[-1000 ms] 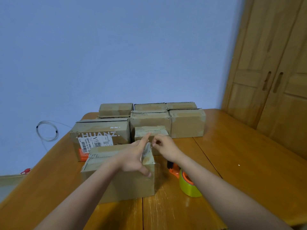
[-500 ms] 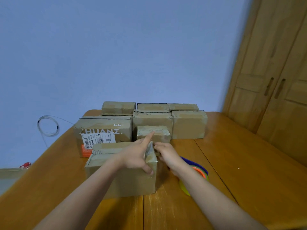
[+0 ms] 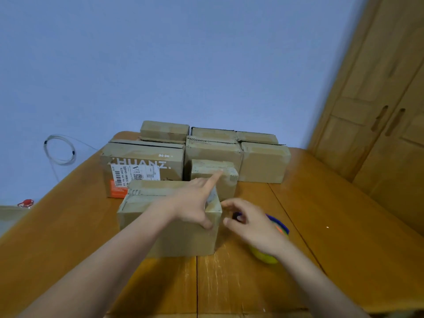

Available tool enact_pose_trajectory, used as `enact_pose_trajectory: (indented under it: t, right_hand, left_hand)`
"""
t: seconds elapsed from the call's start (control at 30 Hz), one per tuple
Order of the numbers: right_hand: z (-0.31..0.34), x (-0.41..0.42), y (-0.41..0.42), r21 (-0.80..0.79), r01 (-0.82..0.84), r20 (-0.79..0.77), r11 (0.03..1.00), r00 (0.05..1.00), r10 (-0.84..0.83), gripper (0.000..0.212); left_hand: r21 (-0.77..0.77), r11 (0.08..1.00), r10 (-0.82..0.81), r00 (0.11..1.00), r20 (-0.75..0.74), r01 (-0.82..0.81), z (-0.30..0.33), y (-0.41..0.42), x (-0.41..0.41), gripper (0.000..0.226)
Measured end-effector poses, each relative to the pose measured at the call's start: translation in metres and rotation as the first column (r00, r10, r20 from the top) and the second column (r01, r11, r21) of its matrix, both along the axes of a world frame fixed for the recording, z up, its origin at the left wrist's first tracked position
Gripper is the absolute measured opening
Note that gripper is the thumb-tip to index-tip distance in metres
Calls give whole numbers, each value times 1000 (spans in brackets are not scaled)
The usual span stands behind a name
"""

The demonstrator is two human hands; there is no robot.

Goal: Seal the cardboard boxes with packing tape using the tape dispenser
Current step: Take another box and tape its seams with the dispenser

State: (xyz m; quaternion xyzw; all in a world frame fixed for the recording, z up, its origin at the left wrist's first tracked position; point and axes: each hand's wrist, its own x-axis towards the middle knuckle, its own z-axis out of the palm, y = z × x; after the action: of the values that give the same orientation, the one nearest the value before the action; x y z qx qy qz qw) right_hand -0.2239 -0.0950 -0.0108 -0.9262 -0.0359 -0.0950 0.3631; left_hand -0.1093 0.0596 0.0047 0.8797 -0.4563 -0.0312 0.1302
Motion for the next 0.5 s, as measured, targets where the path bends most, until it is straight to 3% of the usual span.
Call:
enact_pose_trajectory:
  t: [0.1, 0.3, 0.4, 0.5]
  right_hand:
    - [-20, 3, 3, -82, 27, 77, 996, 997, -21, 38]
    - [-30, 17, 0, -255, 87, 254, 963, 967, -20, 21]
    - [-31, 23, -5, -224, 25, 315, 974, 948, 48, 31]
    - [-34, 27, -9, -45, -86, 312, 995, 945, 96, 32]
  left_hand:
    - [68, 998, -15, 995, 100, 8, -3, -2, 2, 138]
    - [134, 991, -31, 981, 194, 5, -3, -4, -3, 134]
    - [118, 993, -31, 984, 173, 10, -3, -3, -2, 135]
    - [105, 994, -37, 988, 151, 21, -3, -2, -3, 136]
